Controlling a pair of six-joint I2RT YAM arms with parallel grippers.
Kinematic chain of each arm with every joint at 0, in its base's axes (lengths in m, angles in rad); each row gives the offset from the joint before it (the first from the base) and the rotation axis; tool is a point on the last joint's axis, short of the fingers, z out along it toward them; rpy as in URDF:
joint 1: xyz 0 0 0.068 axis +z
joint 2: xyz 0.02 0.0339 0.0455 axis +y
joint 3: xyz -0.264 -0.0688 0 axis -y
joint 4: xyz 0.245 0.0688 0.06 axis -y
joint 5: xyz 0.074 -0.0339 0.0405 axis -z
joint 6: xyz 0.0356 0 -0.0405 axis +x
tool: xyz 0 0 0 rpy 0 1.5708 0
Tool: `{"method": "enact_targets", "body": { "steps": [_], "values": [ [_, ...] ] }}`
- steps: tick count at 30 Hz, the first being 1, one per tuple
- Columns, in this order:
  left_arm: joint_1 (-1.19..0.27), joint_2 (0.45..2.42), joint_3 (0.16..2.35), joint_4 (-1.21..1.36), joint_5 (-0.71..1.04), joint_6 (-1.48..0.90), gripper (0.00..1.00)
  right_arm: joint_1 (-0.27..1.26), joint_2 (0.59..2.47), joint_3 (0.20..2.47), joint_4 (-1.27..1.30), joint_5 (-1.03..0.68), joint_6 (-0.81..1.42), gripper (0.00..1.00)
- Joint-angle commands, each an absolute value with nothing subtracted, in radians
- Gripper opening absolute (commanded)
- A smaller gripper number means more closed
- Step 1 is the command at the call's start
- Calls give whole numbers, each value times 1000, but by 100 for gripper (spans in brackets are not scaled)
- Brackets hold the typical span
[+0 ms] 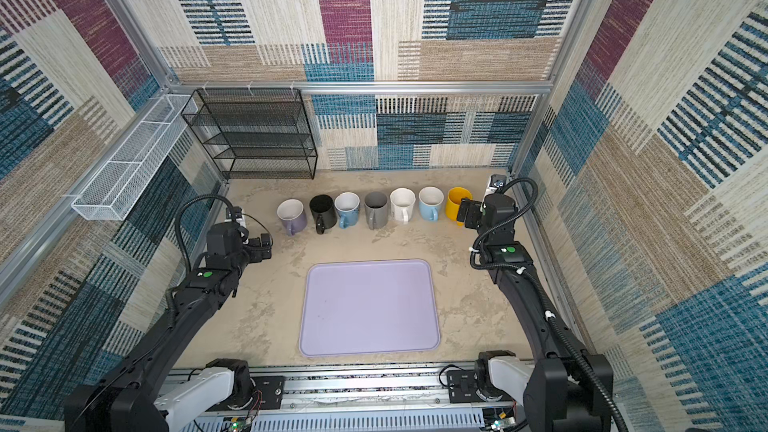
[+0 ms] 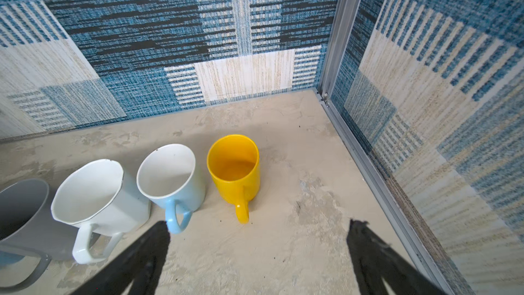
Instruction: Turn the mug right side up
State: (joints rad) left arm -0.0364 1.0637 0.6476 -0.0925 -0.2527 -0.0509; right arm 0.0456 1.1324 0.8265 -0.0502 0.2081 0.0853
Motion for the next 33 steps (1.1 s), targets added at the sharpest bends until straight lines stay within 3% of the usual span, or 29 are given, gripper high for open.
{"method": "enact_targets", "body": {
  "steps": [1, 14, 17, 23, 24, 33],
  "values": [
    [30, 1099, 594, 160, -122, -84, 100, 47, 1129, 797, 103, 180, 81, 100],
    [164, 1380, 354, 800, 128, -119, 100, 46, 1147, 642, 319, 140, 57, 100],
    [166, 1448, 316, 946, 135, -117, 100, 45, 1143, 596, 382, 125, 34, 100],
    [158, 1504, 296, 1005, 171, -90, 100, 44, 1129, 493, 552, 81, 0, 100],
    [153, 1550, 281, 1116, 157, -95, 100, 44, 1124, 472, 588, 85, -4, 100],
    [90, 1518, 347, 927, 4, -77, 100, 25, 1109, 270, 915, 58, -74, 100]
  ]
}}
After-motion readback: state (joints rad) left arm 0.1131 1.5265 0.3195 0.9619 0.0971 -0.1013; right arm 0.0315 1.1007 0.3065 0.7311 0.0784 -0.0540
